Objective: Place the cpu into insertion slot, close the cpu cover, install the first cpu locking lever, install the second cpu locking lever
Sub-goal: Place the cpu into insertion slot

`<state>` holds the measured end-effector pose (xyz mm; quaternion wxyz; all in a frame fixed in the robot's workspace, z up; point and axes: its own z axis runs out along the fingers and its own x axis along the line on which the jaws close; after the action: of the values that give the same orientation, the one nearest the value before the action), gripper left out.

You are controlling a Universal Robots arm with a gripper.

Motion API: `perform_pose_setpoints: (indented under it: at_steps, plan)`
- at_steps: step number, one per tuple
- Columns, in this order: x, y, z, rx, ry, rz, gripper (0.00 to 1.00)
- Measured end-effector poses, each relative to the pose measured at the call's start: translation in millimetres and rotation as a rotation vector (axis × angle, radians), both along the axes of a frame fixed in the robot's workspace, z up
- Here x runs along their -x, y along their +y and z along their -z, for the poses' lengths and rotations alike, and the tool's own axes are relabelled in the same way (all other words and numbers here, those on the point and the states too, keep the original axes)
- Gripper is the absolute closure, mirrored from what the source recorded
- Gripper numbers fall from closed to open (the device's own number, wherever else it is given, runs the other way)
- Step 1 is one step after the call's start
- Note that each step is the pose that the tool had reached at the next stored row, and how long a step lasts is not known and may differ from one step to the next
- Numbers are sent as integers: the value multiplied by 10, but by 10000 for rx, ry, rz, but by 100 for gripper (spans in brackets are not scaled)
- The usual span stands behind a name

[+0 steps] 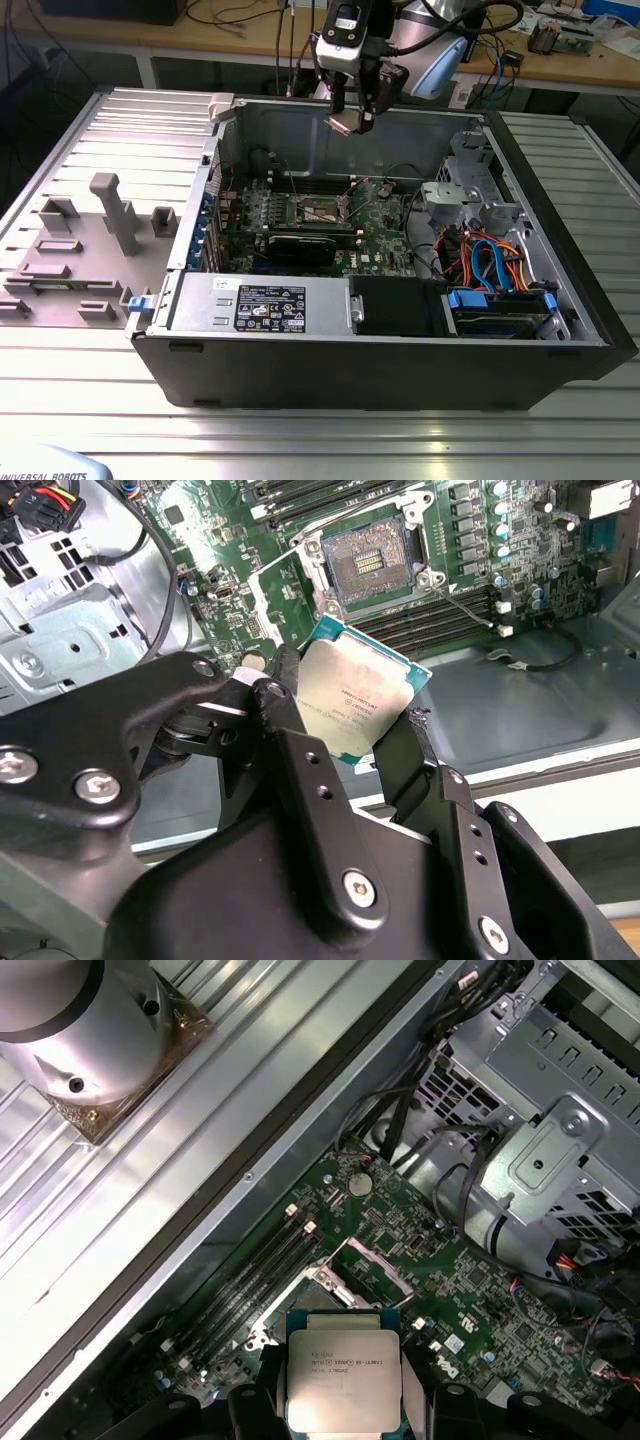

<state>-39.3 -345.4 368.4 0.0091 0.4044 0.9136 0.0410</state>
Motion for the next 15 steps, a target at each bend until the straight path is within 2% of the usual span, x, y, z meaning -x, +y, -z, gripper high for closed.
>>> perform_pose_setpoints:
  at_steps: [15]
  plan:
    - [0, 0, 0, -1, 0, 91, 46]
